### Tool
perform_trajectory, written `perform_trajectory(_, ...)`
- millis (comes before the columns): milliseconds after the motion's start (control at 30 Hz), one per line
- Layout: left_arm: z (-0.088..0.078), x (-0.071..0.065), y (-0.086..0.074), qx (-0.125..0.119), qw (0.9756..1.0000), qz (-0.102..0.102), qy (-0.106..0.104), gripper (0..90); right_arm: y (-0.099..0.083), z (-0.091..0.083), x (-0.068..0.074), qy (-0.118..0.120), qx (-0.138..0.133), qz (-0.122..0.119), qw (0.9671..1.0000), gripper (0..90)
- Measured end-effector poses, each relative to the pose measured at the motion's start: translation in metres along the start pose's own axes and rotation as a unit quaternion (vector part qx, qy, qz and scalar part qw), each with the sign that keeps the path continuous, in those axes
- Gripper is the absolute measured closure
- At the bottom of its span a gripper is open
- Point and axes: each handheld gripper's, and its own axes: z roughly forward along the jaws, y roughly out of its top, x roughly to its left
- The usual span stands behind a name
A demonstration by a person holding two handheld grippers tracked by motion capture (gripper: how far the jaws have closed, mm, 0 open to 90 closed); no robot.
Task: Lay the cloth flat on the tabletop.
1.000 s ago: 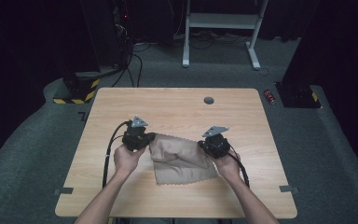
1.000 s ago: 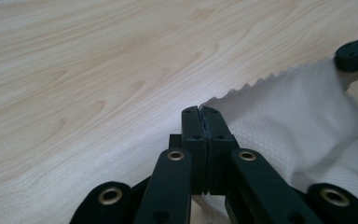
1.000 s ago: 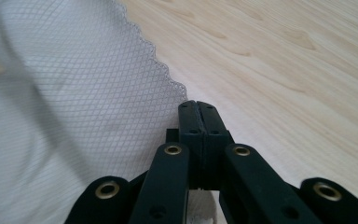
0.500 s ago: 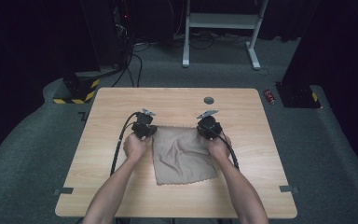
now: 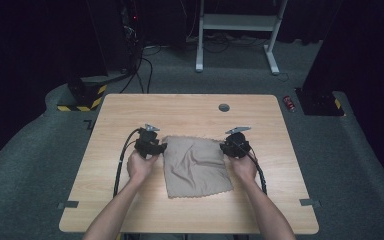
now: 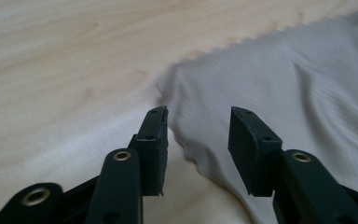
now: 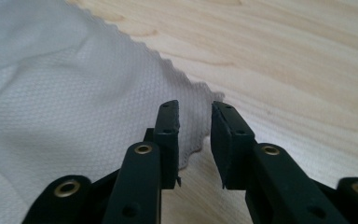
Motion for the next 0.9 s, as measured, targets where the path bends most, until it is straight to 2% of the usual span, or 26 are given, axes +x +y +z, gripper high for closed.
perform_trajectory(133, -0.005, -0.009, -0.015, 0.012, 0.9998, 0.014, -0.007, 55.2, 0.000, 0.007, -0.002, -0.004, 0.005, 0.016, 0.9999, 71.8)
perform_trajectory(200, -0.007, -0.012, -0.023, 0.014, 0.9997, 0.018, -0.004, 54.6, 0.002, 0.013, -0.002, -0.011, 0.006, 0.015, 0.9998, 89.4)
perform_trajectory(267, -0.010, -0.012, -0.031, 0.015, 0.9997, 0.016, -0.005, 54.6, 0.003, 0.014, -0.002, -0.011, 0.008, 0.011, 0.9999, 89.9)
perform_trajectory(300, -0.011, -0.012, -0.035, 0.016, 0.9998, 0.013, -0.007, 54.6, 0.007, 0.014, -0.001, -0.021, 0.018, 0.006, 0.9996, 90.0)
perform_trajectory(333, -0.012, -0.012, -0.037, 0.017, 0.9998, 0.012, -0.006, 55.0, 0.014, 0.015, 0.000, -0.049, 0.016, -0.012, 0.9986, 90.0)
perform_trajectory(367, -0.013, -0.012, -0.039, 0.017, 0.9998, 0.009, -0.007, 55.0, 0.014, 0.015, 0.000, -0.049, 0.016, -0.012, 0.9986, 90.0)
perform_trajectory(433, -0.016, -0.011, -0.043, 0.015, 0.9998, 0.007, -0.009, 55.4, 0.018, 0.014, -0.004, -0.047, 0.011, 0.007, 0.9988, 89.9)
perform_trajectory(500, -0.018, -0.013, -0.047, 0.017, 0.9998, 0.001, -0.012, 55.5, 0.020, 0.013, -0.005, -0.052, 0.005, 0.013, 0.9985, 87.3)
perform_trajectory(533, -0.019, -0.014, -0.048, 0.017, 0.9998, 0.000, -0.013, 55.4, 0.020, 0.012, -0.006, -0.051, 0.003, 0.014, 0.9986, 80.9)
perform_trajectory(600, -0.024, -0.016, -0.052, 0.014, 0.9997, 0.004, -0.021, 55.0, 0.018, 0.006, -0.003, -0.044, -0.003, 0.015, 0.9989, 75.6)
perform_trajectory(633, -0.030, -0.022, -0.057, 0.010, 0.9995, 0.006, -0.029, 54.6, 0.011, -0.005, 0.002, -0.038, -0.012, 0.007, 0.9992, 73.8)
perform_trajectory(733, -0.037, -0.028, -0.064, 0.007, 0.9992, 0.009, -0.039, 54.5, 0.003, -0.015, 0.007, -0.029, -0.018, -0.006, 0.9994, 73.4)
perform_trajectory(767, -0.041, -0.033, -0.069, 0.008, 0.9988, 0.013, -0.046, 54.7, -0.012, -0.027, 0.014, -0.008, -0.016, -0.020, 0.9997, 73.3)
perform_trajectory(800, -0.044, -0.036, -0.072, 0.009, 0.9984, 0.015, -0.053, 54.7, -0.012, -0.027, 0.014, -0.008, -0.016, -0.020, 0.9997, 73.3)
perform_trajectory(867, -0.048, -0.044, -0.079, 0.013, 0.9976, 0.022, -0.065, 57.1, -0.028, -0.038, 0.022, 0.010, -0.016, -0.034, 0.9993, 72.5)
perform_trajectory(900, -0.049, -0.047, -0.082, 0.015, 0.9972, 0.026, -0.069, 58.5, -0.033, -0.041, 0.024, 0.017, -0.016, -0.033, 0.9992, 72.2)
